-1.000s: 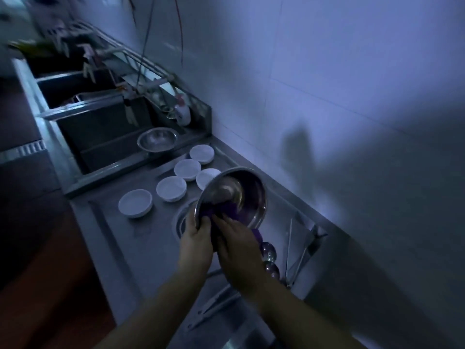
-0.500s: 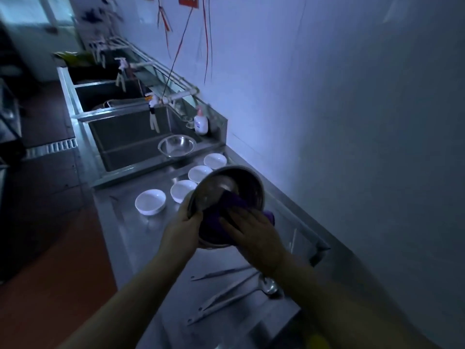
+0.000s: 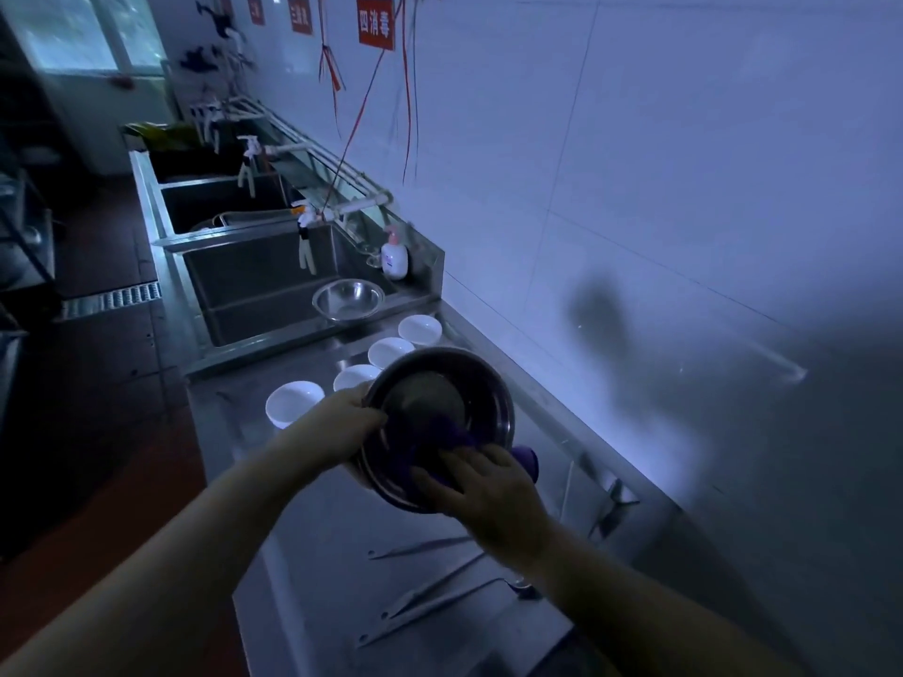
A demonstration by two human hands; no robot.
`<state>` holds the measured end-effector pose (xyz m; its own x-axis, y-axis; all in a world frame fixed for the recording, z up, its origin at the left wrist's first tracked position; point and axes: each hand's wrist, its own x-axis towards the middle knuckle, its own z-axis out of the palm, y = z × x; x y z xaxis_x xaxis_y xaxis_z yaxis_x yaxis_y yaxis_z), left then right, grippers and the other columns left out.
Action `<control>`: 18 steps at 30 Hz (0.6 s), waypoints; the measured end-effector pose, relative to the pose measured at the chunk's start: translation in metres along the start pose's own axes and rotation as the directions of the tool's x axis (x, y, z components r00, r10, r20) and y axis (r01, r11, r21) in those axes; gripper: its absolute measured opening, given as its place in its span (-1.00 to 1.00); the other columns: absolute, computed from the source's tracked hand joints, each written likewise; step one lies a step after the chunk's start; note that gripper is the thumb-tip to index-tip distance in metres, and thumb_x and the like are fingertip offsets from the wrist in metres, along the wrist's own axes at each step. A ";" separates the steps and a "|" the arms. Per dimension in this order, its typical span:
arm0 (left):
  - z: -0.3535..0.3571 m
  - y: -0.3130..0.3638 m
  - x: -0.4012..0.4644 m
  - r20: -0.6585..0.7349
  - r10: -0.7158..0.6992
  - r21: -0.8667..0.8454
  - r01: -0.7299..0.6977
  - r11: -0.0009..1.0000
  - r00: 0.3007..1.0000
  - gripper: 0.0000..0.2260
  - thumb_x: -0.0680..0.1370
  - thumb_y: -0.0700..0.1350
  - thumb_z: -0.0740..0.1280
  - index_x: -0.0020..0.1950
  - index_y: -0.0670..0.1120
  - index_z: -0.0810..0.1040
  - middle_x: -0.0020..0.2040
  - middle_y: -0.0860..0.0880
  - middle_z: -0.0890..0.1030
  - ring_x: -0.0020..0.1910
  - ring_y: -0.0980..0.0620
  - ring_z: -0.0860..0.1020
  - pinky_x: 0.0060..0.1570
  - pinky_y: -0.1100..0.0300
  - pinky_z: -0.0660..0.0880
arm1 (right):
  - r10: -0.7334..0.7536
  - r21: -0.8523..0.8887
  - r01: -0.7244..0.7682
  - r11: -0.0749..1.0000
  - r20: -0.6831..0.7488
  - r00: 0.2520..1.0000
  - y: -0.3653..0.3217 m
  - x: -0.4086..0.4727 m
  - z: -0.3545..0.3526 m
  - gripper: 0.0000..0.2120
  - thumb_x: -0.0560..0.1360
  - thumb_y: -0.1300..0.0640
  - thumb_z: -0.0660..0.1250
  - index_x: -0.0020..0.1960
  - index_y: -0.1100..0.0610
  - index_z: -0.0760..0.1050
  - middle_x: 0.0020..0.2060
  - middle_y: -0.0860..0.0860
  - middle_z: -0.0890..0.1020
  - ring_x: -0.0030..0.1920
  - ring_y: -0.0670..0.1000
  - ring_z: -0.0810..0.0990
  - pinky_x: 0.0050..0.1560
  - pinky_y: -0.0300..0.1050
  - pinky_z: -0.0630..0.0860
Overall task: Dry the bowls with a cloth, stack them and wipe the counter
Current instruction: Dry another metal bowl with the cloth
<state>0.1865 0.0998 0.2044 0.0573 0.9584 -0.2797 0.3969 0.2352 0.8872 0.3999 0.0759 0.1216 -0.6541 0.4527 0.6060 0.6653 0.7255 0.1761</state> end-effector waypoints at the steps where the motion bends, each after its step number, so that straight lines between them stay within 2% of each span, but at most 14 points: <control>1: -0.002 0.003 -0.001 0.005 0.006 -0.020 -0.006 1.000 1.000 -0.82 0.36 -0.10 0.30 -0.15 0.15 0.62 -0.23 0.00 0.70 -0.21 -0.01 0.67 -0.20 0.06 0.58 | -0.012 -0.016 0.012 1.000 -0.018 1.000 0.006 0.002 0.000 -0.69 0.49 0.23 0.29 0.18 -0.02 0.56 -0.11 0.04 0.68 -0.15 0.02 0.64 -0.14 -0.10 0.54; 3: 0.005 0.004 -0.004 -0.034 0.033 -0.150 -0.038 0.988 0.999 -0.88 0.39 -0.09 0.36 -0.13 0.08 0.62 -0.17 -0.08 0.70 -0.20 -0.01 0.67 -0.18 0.03 0.61 | 0.040 -0.024 -0.042 0.999 -0.074 0.996 0.006 0.012 0.001 -0.77 0.57 0.17 0.24 0.12 0.01 0.61 -0.16 0.03 0.68 -0.19 0.01 0.63 -0.18 -0.12 0.53; 4: 0.015 0.003 -0.007 -0.050 0.051 -0.229 -0.061 0.971 0.997 -0.85 0.43 -0.18 0.35 -0.10 0.06 0.61 -0.15 -0.13 0.69 -0.22 -0.02 0.67 -0.19 0.02 0.62 | 0.084 -0.016 -0.086 0.996 -0.110 0.990 0.002 0.018 0.002 -0.76 0.60 0.15 0.20 0.12 0.03 0.62 -0.17 0.03 0.67 -0.21 0.00 0.63 -0.19 -0.12 0.52; 7: 0.040 -0.003 -0.012 -0.129 0.081 -0.371 -0.124 0.921 0.988 -0.53 0.45 -0.40 0.23 -0.04 0.22 0.50 -0.19 -0.09 0.66 -0.29 -0.02 0.65 -0.34 0.05 0.59 | 0.203 0.036 -0.199 0.979 -0.159 0.966 -0.016 0.030 0.010 -0.75 0.57 0.12 0.30 0.23 0.07 0.57 -0.13 0.05 0.68 -0.19 0.00 0.63 -0.17 -0.09 0.54; 9: 0.041 -0.006 -0.011 -0.176 0.054 -0.388 -0.120 0.914 0.983 -0.53 0.43 -0.43 0.18 0.05 0.15 0.49 -0.21 -0.12 0.63 -0.34 -0.03 0.64 -0.37 0.06 0.57 | 0.216 0.072 -0.207 0.976 -0.158 0.963 -0.022 0.028 0.018 -0.68 0.53 0.12 0.37 0.28 0.08 0.51 -0.10 0.06 0.68 -0.16 0.01 0.64 -0.17 -0.06 0.57; 11: 0.033 -0.009 -0.011 -0.154 0.057 -0.327 -0.105 0.939 0.986 -0.55 0.40 -0.43 0.15 0.11 0.03 0.47 -0.23 -0.18 0.63 -0.37 -0.12 0.64 -0.38 -0.01 0.59 | 0.152 0.068 -0.144 0.987 -0.142 0.978 -0.020 0.025 0.023 -0.67 0.55 0.10 0.34 0.31 0.06 0.50 -0.09 0.05 0.68 -0.15 0.00 0.65 -0.17 -0.09 0.57; 14: 0.017 -0.008 -0.013 -0.107 0.069 -0.156 -0.085 0.984 0.992 -0.58 0.34 -0.32 0.22 0.07 0.09 0.52 -0.21 -0.16 0.66 -0.27 -0.20 0.65 -0.24 -0.14 0.62 | 0.002 0.006 -0.001 1.000 -0.079 0.997 -0.006 0.022 0.025 -0.73 0.58 0.12 0.25 0.27 0.06 0.51 -0.10 0.05 0.68 -0.17 -0.01 0.65 -0.20 -0.13 0.53; 16: 0.000 -0.005 -0.013 -0.067 0.060 -0.046 -0.063 0.997 0.996 -0.62 0.25 -0.20 0.26 -0.01 0.15 0.54 -0.24 -0.07 0.68 -0.25 -0.16 0.66 -0.20 -0.11 0.62 | -0.117 -0.030 0.116 0.993 -0.046 0.992 0.007 0.019 0.024 -0.73 0.54 0.17 0.28 0.23 0.05 0.50 -0.09 0.06 0.68 -0.16 0.01 0.65 -0.20 -0.11 0.55; 18: -0.018 0.001 -0.011 0.028 0.041 0.070 -0.043 0.997 0.999 -0.66 0.22 -0.16 0.27 -0.08 0.16 0.53 -0.30 -0.03 0.68 -0.30 -0.13 0.66 -0.25 -0.06 0.62 | -0.229 -0.051 0.228 0.972 -0.005 0.973 0.021 0.020 0.020 -0.74 0.52 0.18 0.31 0.19 0.04 0.54 -0.04 0.07 0.68 -0.09 0.03 0.66 -0.14 -0.06 0.57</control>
<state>0.1696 0.0926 0.2150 0.0993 0.9624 -0.2530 0.4574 0.1817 0.8705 0.3939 0.1104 0.1217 -0.7870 0.2718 0.5538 0.5157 0.7825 0.3490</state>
